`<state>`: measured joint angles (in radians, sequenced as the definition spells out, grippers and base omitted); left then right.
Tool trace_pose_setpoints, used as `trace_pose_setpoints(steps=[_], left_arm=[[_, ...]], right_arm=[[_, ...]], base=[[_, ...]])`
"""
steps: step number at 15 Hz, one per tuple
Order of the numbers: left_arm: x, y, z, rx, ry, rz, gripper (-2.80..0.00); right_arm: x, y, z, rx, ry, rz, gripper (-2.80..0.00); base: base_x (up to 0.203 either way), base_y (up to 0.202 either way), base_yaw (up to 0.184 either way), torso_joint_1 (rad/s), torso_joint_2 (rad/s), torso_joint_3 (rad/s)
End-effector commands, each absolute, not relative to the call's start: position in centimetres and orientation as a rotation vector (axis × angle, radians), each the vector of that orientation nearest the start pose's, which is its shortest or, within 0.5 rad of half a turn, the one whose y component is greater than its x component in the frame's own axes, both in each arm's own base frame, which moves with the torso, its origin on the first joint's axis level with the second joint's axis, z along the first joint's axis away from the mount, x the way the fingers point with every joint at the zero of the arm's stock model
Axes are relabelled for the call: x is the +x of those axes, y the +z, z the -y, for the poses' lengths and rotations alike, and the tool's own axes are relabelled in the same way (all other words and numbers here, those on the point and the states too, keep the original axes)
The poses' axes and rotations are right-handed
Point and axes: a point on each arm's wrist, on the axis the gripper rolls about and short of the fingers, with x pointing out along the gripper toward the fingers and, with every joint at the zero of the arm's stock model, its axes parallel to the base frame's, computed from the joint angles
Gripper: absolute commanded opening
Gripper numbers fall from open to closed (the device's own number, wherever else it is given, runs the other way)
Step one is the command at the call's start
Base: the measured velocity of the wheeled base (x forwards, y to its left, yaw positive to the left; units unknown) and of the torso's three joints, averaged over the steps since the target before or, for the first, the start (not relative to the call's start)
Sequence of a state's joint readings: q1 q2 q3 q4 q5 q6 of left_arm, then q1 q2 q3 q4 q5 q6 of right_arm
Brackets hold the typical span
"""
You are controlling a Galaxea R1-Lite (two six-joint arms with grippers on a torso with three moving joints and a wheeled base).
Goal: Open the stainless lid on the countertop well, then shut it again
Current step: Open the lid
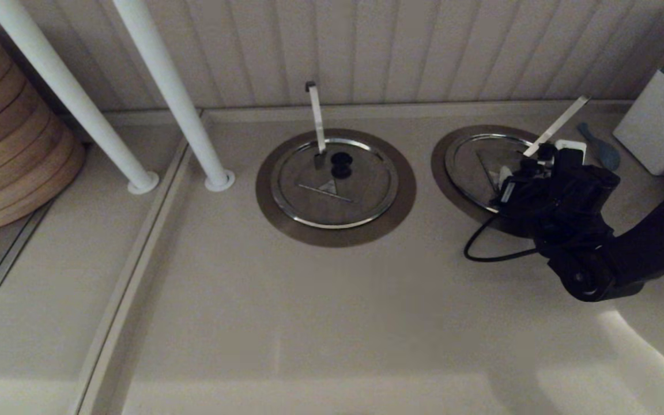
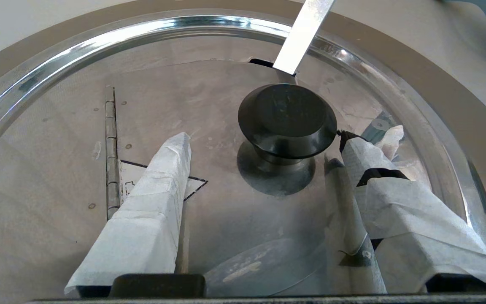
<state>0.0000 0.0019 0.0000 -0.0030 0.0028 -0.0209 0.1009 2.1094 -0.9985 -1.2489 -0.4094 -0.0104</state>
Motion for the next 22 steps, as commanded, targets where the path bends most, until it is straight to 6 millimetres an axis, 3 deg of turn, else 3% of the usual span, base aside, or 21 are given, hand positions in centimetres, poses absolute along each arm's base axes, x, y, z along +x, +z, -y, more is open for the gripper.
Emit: trace_pose_setpoints(steps=[1, 6, 19, 22], left_arm=[[-2.3, 7.6, 0.0, -0.021, 0.003, 0.002, -2.8], [-2.3, 7.6, 0.0, -0.021, 0.003, 0.002, -2.8], [-2.3, 7.6, 0.0, -0.021, 0.003, 0.002, -2.8], [-2.3, 7.6, 0.0, -0.021, 0.003, 0.002, -2.8]], right_arm=[[39.7, 15.2, -3.2, 0.03, -0.308, 0.149, 0.0], [39.1, 16.5, -3.4, 0.038, -0.304, 0.18, 0.0], [38.6, 17.6, -3.4, 0.043, -0.304, 0.205, 0.0], [38.9, 17.0, -3.4, 0.039, -0.305, 0.191, 0.0]], base=[[0.0, 0.0, 0.0, 0.0, 0.0, 0.0], [0.0, 0.0, 0.0, 0.0, 0.0, 0.0], [0.0, 0.0, 0.0, 0.0, 0.0, 0.0], [0.0, 0.0, 0.0, 0.0, 0.0, 0.0]])
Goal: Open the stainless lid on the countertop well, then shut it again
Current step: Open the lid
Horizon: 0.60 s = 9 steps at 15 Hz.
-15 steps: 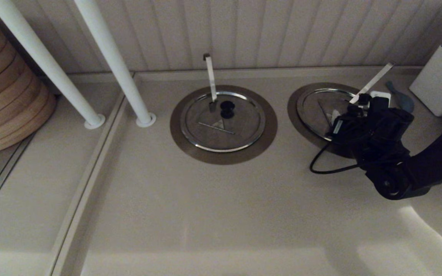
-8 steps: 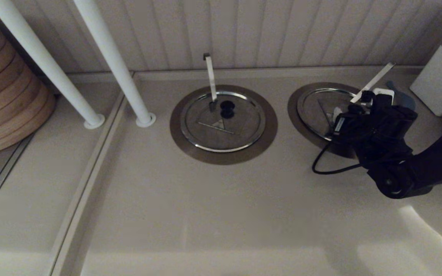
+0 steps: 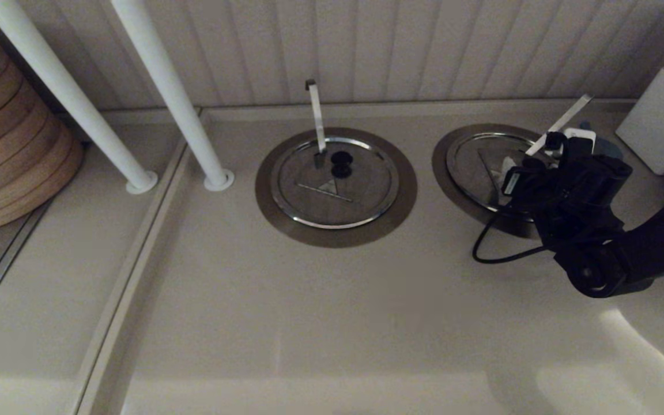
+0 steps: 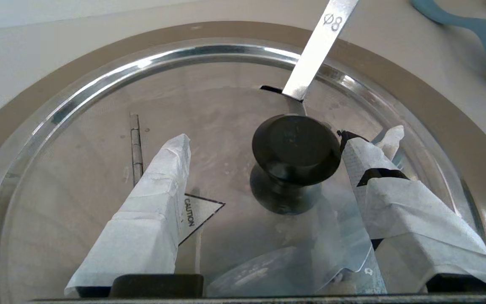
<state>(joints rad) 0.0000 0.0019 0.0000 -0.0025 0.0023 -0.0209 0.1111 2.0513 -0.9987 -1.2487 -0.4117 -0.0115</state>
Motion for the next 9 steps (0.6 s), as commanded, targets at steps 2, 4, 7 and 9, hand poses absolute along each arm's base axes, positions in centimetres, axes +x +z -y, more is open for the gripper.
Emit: trace_pose_setpoints(steps=[2, 4, 7, 9], left_arm=[[-2.3, 7.6, 0.0, -0.021, 0.003, 0.002, -2.8], [-2.3, 7.6, 0.0, -0.021, 0.003, 0.003, -2.8], [-2.3, 7.6, 0.0, -0.021, 0.003, 0.002, -2.8], [-2.3, 7.6, 0.0, -0.021, 0.003, 0.002, -2.8]], right_arm=[[39.5, 16.3, -2.8, 0.032, -0.323, 0.176, 0.0], [40.0, 15.8, -2.2, 0.028, -0.34, 0.169, 0.0], [40.2, 15.5, -2.1, 0.028, -0.344, 0.164, 0.0], [40.2, 15.5, -2.4, 0.033, -0.336, 0.164, 0.0]], base=[[0.0, 0.0, 0.0, 0.0, 0.0, 0.0], [0.0, 0.0, 0.0, 0.0, 0.0, 0.0], [0.0, 0.0, 0.0, 0.0, 0.0, 0.0], [0.0, 0.0, 0.0, 0.0, 0.0, 0.0]])
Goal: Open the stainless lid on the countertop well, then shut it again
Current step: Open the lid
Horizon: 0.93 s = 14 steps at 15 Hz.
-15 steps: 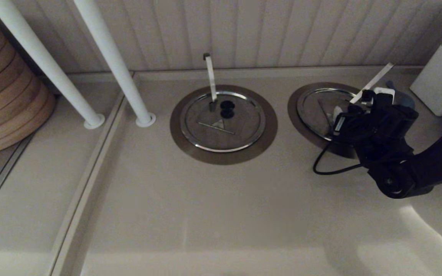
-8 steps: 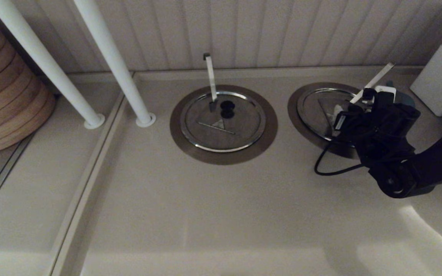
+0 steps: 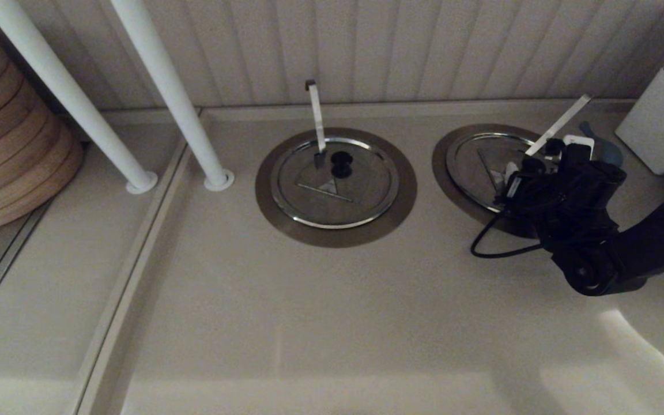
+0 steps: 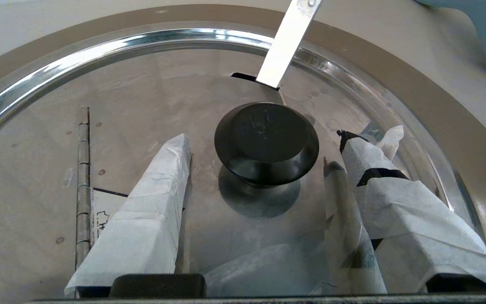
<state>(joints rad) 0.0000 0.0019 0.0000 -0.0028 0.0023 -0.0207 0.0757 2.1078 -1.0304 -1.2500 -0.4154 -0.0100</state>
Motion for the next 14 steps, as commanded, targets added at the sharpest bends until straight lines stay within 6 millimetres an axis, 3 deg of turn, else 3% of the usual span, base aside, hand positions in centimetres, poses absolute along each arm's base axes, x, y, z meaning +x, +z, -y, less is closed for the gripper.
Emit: trace_pose_setpoints(steps=[1, 7, 14], left_arm=[[-2.3, 7.6, 0.0, -0.021, 0.003, 0.002, -2.8], [-2.3, 7.6, 0.0, -0.021, 0.003, 0.002, -2.8], [-2.3, 7.6, 0.0, -0.021, 0.003, 0.002, -2.8]], right_arm=[[40.2, 15.5, -2.6, 0.041, -0.327, 0.168, 0.0], [39.8, 15.7, -4.1, 0.062, -0.286, 0.172, 0.0], [39.7, 16.1, -4.0, 0.065, -0.288, 0.185, 0.0]], base=[[0.0, 0.0, 0.0, 0.0, 0.0, 0.0], [0.0, 0.0, 0.0, 0.0, 0.0, 0.0], [0.0, 0.0, 0.0, 0.0, 0.0, 0.0]])
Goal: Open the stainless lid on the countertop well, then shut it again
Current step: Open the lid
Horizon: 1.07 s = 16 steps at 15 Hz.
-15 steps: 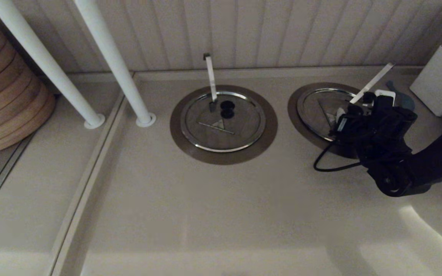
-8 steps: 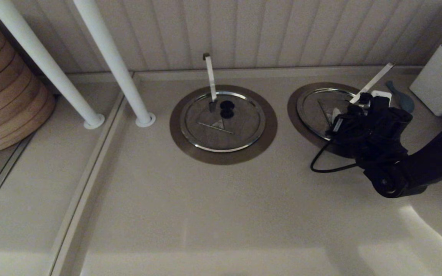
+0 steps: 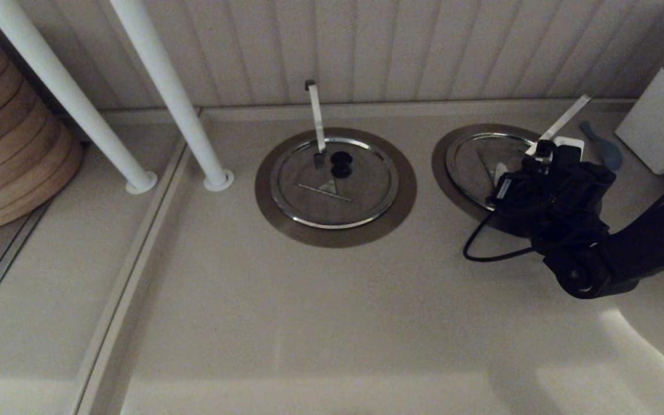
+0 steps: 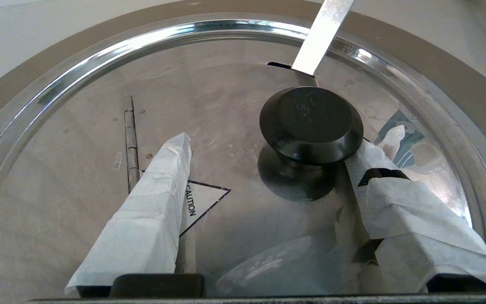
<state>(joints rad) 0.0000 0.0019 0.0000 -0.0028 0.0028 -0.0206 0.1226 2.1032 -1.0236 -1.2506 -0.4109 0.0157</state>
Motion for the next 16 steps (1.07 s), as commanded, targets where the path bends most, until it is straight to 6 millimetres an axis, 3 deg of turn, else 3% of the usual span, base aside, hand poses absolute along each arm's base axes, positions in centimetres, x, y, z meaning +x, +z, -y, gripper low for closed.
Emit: trace_pose_setpoints(steps=[1, 16], left_arm=[[-2.3, 7.6, 0.0, -0.021, 0.003, 0.002, -2.8], [-2.3, 7.6, 0.0, -0.021, 0.003, 0.003, -2.8]], right_arm=[[39.7, 16.3, -4.0, 0.066, -0.288, 0.189, 0.0], [38.5, 18.2, -4.8, 0.08, -0.265, 0.23, 0.0]], base=[[0.0, 0.0, 0.0, 0.0, 0.0, 0.0], [0.0, 0.0, 0.0, 0.0, 0.0, 0.0]])
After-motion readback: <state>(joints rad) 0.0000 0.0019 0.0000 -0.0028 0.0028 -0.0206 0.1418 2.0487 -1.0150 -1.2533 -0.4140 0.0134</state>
